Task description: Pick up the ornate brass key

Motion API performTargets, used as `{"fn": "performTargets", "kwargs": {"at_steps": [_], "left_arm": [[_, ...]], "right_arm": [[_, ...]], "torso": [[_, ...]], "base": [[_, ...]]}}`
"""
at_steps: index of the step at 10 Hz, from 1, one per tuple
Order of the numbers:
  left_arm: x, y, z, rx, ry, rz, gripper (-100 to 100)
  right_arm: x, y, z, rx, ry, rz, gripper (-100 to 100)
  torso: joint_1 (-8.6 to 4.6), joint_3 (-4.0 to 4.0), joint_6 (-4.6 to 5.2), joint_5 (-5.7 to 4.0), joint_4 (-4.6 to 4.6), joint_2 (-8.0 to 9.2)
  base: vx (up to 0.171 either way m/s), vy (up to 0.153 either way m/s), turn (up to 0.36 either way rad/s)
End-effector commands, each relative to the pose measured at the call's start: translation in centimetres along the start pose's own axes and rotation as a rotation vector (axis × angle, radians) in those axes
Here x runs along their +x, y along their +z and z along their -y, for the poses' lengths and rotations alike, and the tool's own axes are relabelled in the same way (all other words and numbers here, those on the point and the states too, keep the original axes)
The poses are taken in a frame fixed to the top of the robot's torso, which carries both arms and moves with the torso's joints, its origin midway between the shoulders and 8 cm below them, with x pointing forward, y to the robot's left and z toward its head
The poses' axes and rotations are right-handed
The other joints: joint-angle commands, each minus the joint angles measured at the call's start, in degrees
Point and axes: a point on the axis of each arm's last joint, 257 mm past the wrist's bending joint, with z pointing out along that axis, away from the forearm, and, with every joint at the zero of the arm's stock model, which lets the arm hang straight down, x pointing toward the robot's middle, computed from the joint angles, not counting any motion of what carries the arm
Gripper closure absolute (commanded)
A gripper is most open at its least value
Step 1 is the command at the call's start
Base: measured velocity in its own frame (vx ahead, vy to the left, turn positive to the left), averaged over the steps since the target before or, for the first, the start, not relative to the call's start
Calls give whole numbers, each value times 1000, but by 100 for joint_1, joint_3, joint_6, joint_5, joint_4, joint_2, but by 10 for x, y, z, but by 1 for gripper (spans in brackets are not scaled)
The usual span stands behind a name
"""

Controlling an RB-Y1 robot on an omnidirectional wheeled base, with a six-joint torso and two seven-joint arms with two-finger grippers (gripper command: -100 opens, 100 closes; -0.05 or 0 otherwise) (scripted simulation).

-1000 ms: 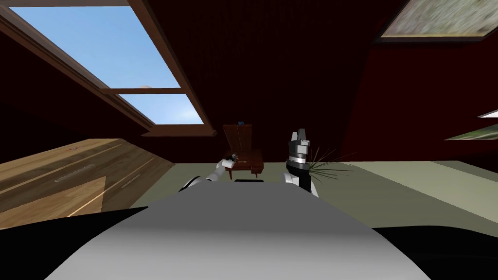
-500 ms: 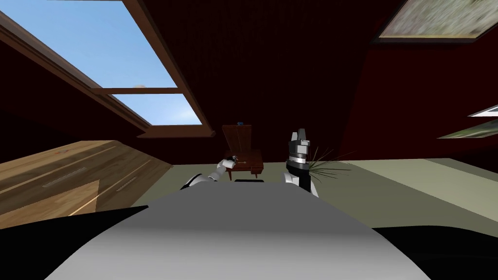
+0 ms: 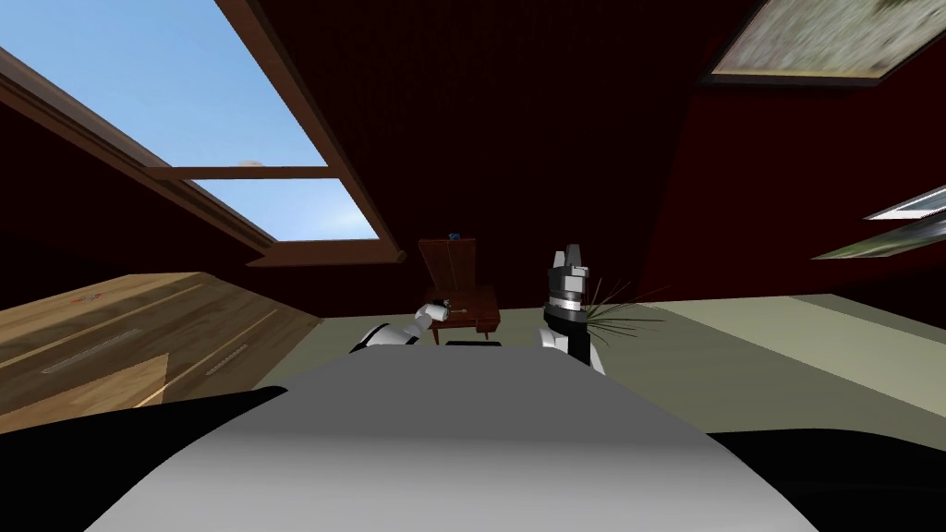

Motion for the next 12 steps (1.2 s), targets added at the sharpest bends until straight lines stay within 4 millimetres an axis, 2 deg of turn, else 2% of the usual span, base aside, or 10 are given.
{"fn": "performTargets", "kwargs": {"at_steps": [1,2,3,5,6,7,10,11,12], "left_arm": [[3,0,-5,-20,1,3,-100],[8,1,-20,-68,3,8,-100],[11,1,-25,-85,3,9,-100],[11,0,-25,-87,3,8,-100],[12,0,-26,-89,3,8,0],[8,2,-37,-89,2,8,-100],[7,3,-40,-89,1,8,-100],[3,5,-51,-88,0,9,-100],[3,5,-51,-88,0,9,-100]], "right_arm": [[0,0,0,0,0,0,0],[0,0,0,0,0,0,0],[0,0,0,0,0,0,0],[0,0,0,0,0,0,0],[0,0,0,0,0,0,0],[0,0,0,0,0,0,0],[0,0,0,0,0,0,0],[0,0,0,0,0,0,0],[0,0,0,0,0,0,0]], "torso": [[0,0,0,0,0,0],[0,1,-1,0,1,2],[-1,0,1,0,0,0],[-1,0,-1,0,0,1],[-1,4,-1,0,1,7],[-1,6,-1,-1,2,11],[-3,-3,-2,-1,-1,-4],[-2,2,-1,-1,0,4],[2,6,-2,0,2,12]], "base": [[29,6,-18],[38,5,-51],[44,6,-58],[24,2,-11],[0,0,0],[46,-14,-11],[45,-6,-2],[4,7,-22],[0,0,0]]}}
